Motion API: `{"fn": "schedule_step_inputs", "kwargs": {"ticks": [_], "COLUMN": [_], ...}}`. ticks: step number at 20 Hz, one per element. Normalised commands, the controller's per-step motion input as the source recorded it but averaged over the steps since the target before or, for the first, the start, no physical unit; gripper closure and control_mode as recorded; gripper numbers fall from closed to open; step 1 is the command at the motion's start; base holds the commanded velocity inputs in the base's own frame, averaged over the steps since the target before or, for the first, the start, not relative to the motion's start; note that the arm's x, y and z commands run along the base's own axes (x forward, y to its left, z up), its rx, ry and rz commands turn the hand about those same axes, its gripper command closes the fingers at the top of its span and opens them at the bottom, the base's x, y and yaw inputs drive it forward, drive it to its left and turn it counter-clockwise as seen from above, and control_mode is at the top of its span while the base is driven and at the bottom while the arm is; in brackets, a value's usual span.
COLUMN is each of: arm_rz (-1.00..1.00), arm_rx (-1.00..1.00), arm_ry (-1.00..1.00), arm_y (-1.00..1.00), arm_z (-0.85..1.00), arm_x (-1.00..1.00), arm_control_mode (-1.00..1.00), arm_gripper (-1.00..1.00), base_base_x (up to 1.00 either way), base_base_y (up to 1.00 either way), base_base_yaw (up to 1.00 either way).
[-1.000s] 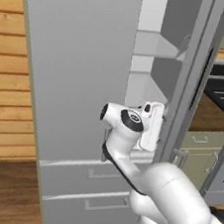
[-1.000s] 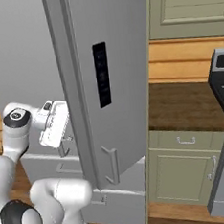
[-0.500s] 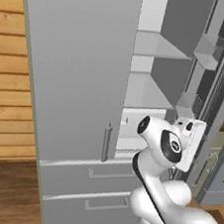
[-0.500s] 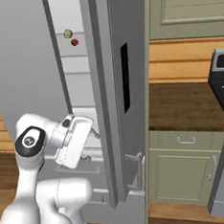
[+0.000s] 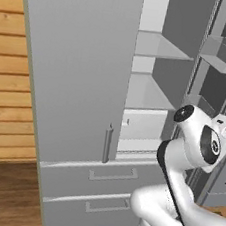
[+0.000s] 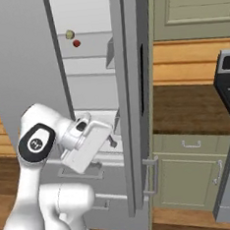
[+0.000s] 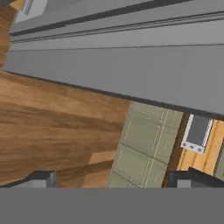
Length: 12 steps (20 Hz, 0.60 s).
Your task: Take the strawberry from the fridge and place it on top of the pancake, located on the dining counter.
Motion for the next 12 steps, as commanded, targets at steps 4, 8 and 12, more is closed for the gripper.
{"fn": "schedule_step_inputs", "kwargs": {"ticks": [4,8,12], "arm_rz": [0.00,0.03,0.00], "arm_rx": [0.12,0.45,0.79], "arm_ry": [-0.38,-0.52,-0.54], "arm_y": [1.00,0.92,0.59], "arm_z": [0.19,0.01,-0.49], "arm_x": [0.03,0.48,0.89], "arm_control_mode": [-1.00,-1.00,-1.00], "arm_gripper": [-1.00,-1.00,-1.00], "base_base_x": [0.00,0.00,0.00], "base_base_y": [0.00,0.00,0.00], "base_base_yaw": [0.00,0.00,0.00]}}
